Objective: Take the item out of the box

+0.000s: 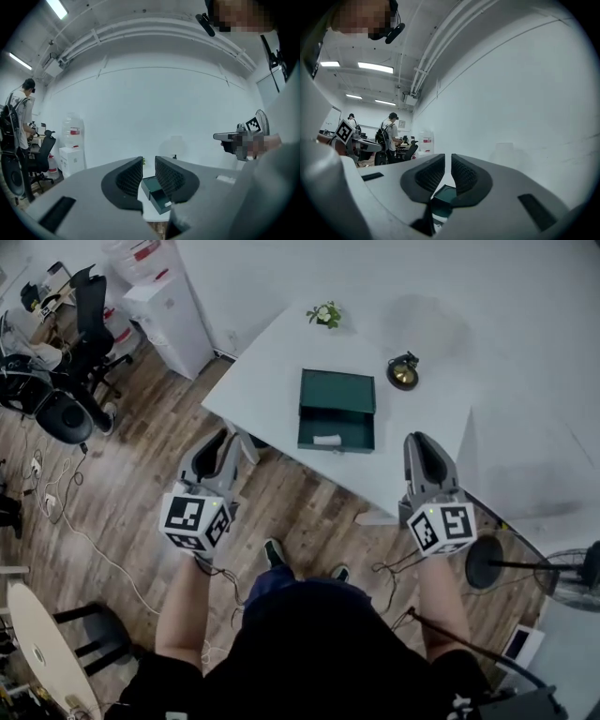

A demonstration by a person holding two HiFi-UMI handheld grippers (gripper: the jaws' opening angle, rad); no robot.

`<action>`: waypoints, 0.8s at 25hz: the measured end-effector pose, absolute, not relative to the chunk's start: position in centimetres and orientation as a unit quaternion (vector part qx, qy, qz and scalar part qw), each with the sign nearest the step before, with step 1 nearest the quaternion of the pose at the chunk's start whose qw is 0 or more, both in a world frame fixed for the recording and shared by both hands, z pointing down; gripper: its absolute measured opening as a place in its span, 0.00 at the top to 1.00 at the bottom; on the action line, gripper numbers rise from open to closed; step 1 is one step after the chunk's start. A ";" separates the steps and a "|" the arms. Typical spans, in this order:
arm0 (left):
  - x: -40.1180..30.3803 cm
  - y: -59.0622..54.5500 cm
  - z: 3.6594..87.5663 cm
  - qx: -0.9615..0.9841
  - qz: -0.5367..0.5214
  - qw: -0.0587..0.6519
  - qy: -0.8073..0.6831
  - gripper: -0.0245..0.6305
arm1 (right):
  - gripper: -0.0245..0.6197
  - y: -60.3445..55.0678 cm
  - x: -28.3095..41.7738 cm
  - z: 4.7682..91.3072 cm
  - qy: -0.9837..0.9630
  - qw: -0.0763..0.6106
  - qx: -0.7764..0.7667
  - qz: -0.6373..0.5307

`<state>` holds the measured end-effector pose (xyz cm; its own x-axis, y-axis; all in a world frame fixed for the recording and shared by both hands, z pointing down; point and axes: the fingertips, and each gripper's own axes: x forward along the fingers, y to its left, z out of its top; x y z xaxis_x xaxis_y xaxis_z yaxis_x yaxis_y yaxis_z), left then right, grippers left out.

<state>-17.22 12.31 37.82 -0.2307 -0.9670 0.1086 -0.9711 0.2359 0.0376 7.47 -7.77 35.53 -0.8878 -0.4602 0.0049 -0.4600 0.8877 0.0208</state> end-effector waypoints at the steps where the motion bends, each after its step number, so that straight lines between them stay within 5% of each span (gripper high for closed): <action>1: -18.5 11.9 38.0 0.627 0.021 0.056 -0.777 0.84 | 0.89 -7.7 6.4 35.4 -0.969 0.007 0.246 -0.011; 10: -25.4 7.1 41.8 0.692 0.035 0.085 -0.716 0.84 | 0.89 -7.7 0.7 36.9 -0.950 0.040 0.309 -0.004; 20: -23.4 -1.4 48.5 0.749 0.104 0.139 -0.639 0.84 | 0.88 -12.6 0.3 41.1 -0.942 0.050 0.332 0.024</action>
<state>-23.38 -1.40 48.46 0.1612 -0.9286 0.3342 -0.9867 -0.1441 0.0755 0.28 -12.63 41.10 -0.7746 -0.6229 0.1093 -0.6277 0.7783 -0.0125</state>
